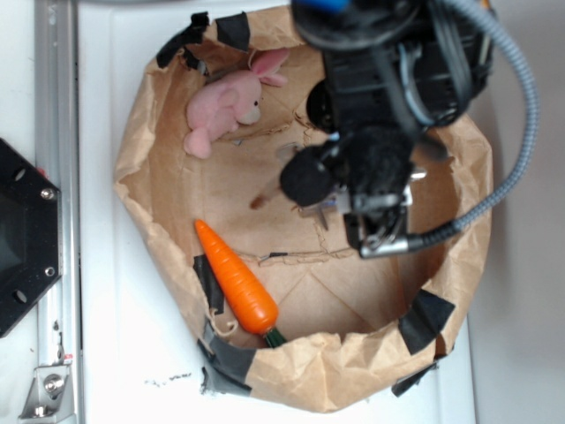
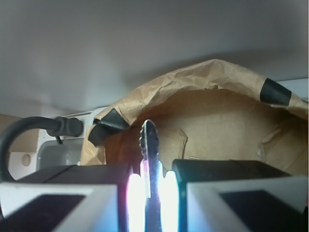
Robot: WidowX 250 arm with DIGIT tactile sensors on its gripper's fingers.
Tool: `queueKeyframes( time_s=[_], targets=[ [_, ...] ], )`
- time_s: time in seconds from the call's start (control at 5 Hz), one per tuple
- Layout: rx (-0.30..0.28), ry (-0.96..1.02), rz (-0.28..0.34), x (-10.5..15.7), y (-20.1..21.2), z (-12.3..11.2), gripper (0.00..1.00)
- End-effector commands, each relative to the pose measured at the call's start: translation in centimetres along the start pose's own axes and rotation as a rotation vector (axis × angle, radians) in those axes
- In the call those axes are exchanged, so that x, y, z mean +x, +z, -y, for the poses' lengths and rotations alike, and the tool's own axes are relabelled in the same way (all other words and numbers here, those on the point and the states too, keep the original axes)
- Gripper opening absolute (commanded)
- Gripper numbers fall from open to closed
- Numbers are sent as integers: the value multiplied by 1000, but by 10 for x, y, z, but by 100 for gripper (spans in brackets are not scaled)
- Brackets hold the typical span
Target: Grab the silver keys.
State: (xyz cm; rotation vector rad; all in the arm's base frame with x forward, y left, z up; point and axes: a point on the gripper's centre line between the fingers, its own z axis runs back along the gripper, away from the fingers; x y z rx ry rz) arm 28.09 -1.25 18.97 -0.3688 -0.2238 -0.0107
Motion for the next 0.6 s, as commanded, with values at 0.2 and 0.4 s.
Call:
queueKeyframes(
  time_s=[0.2, 0.4],
  targets=[
    [113, -16, 97, 1, -8, 8, 0],
    [124, -8, 103, 2, -12, 8, 0]
  ],
)
